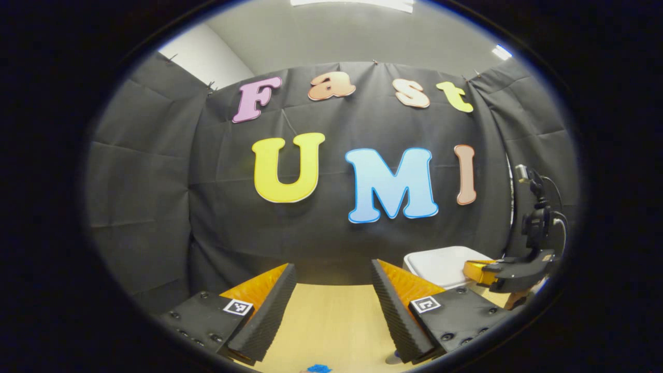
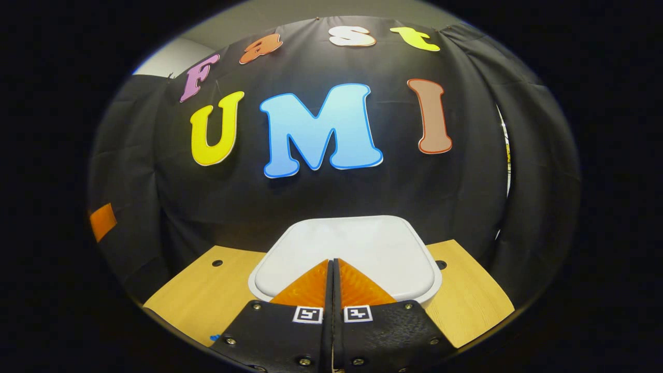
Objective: Press the lid of the desktop garbage bin to open it, pick up the crumpled paper on the desktop and throw it into the bin, then pick up the pop can on the desktop and drop it into the bin, and finally close the garbage bin lid.
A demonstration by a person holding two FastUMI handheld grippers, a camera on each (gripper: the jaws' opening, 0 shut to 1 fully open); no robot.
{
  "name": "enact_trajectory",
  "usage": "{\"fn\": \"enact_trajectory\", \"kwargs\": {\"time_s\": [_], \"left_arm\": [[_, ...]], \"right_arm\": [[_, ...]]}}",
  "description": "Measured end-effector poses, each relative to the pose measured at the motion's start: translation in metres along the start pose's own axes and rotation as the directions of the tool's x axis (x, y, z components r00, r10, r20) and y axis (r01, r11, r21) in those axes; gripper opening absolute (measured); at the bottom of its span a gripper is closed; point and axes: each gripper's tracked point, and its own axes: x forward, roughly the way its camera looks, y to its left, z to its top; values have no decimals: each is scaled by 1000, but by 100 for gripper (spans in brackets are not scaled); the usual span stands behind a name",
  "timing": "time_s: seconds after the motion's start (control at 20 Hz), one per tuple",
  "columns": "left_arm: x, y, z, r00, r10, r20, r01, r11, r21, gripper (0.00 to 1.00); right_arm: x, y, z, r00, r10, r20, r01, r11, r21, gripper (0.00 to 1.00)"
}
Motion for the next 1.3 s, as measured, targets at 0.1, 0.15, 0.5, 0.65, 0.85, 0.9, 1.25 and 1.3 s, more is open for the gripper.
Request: {"fn": "enact_trajectory", "kwargs": {"time_s": [0.1,0.15,0.5,0.65,0.85,0.9,1.25,1.3], "left_arm": [[-2,2,-3,1000,4,-5,-4,1000,-2,95],[-4,3,-4,1000,5,-7,-5,1000,-1,95],[-11,14,-12,999,29,-20,-29,1000,-8,95],[-11,17,-11,999,36,-12,-36,999,-8,95],[-13,19,-9,999,42,-2,-42,999,-7,95],[-13,18,-10,999,37,-4,-37,999,-9,95],[-8,9,-27,999,4,-33,-4,1000,-11,95],[-7,7,-28,999,-2,-36,1,1000,-14,95]], "right_arm": [[1,-2,1,1000,-5,-17,5,1000,6,1],[0,-4,2,1000,-13,-23,13,1000,6,0],[-17,-6,84,988,-42,151,42,999,-1,0],[-11,-7,110,982,-37,185,38,999,1,0],[-7,-10,135,969,-49,241,49,999,6,0],[-6,-11,139,967,-49,250,50,999,4,0],[-5,-14,155,957,-58,286,60,998,1,0],[-5,-13,154,957,-54,285,57,998,-3,0]]}}
